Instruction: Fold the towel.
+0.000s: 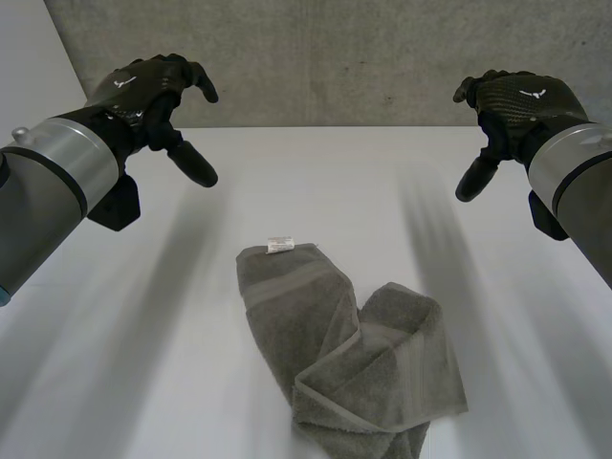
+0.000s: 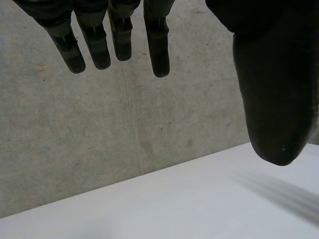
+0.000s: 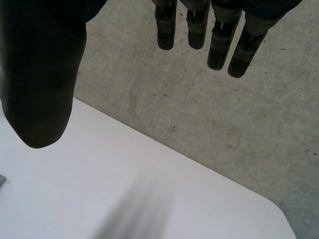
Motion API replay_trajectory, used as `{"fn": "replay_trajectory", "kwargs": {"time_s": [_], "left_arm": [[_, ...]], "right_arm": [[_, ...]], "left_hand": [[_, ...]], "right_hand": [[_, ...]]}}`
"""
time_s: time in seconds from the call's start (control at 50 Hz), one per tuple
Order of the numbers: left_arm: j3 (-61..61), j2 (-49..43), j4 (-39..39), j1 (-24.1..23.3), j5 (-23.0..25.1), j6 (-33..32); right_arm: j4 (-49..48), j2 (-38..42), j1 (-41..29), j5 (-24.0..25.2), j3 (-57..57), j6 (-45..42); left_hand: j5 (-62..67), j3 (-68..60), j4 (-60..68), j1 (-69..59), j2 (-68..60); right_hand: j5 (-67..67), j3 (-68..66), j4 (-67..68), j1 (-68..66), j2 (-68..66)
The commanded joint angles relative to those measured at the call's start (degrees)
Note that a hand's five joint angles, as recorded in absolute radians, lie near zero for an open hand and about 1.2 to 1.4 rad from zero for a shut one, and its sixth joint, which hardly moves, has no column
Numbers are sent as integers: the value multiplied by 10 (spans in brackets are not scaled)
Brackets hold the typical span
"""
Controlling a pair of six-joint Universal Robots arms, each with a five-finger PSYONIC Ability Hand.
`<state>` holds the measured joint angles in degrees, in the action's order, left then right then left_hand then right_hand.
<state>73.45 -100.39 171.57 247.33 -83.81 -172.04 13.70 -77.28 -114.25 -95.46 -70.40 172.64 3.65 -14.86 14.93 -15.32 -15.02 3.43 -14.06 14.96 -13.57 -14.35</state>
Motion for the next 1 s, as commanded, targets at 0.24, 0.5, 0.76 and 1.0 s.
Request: {"fn": "replay_trajectory", "kwargs": {"time_s": [0.24,0.5,0.76,1.0], "left_arm": [[12,-89,48,-11,80,-8],[-53,-270,116,-60,158,-91],[-116,-387,91,-98,222,-161],[-130,-406,51,-118,223,-162]], "right_arm": [[75,-3,-17,54,-11,-248],[95,-61,-25,126,-240,-274],[-68,-85,-25,149,-428,-241],[-75,-84,-10,153,-408,-244]], "left_hand": [[-24,36,-37,41,38],[-11,23,-24,28,25],[26,-14,13,-9,-12],[151,-139,138,-134,-137]], "right_hand": [[-34,41,-50,36,44],[25,-19,10,-24,-16],[163,-157,148,-162,-154],[488,-482,473,-487,-479]]}}
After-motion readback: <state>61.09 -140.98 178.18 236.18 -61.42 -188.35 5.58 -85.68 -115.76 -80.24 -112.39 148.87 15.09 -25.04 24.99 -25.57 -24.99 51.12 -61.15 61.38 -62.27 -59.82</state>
